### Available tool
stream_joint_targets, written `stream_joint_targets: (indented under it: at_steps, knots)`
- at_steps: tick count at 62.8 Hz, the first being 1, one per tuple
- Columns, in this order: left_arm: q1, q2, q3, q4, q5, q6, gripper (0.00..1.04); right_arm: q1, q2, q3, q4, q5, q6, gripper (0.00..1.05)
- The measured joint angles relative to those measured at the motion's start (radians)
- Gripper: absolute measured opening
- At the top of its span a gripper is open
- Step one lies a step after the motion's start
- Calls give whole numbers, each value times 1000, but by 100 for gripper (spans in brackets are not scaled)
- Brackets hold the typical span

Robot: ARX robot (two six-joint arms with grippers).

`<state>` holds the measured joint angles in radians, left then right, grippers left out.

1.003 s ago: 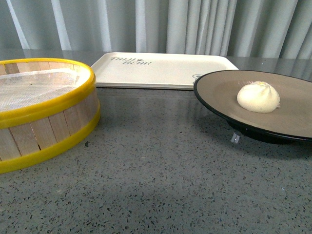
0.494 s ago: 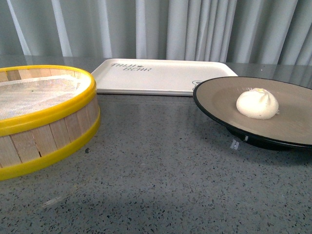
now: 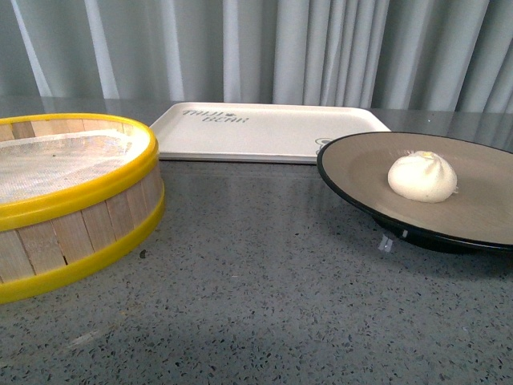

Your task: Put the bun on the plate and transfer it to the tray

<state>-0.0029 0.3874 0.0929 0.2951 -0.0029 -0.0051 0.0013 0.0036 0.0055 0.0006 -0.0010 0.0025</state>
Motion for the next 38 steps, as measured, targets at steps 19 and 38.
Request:
stream_joint_targets:
  at_steps: [19,38]
  knots:
    - [0,-90,-41,-50,0,0,4,0,0,0,0,0,0,96]
    - [0,-168,-66,-79,0,0,4,0,0,0,0,0,0,96]
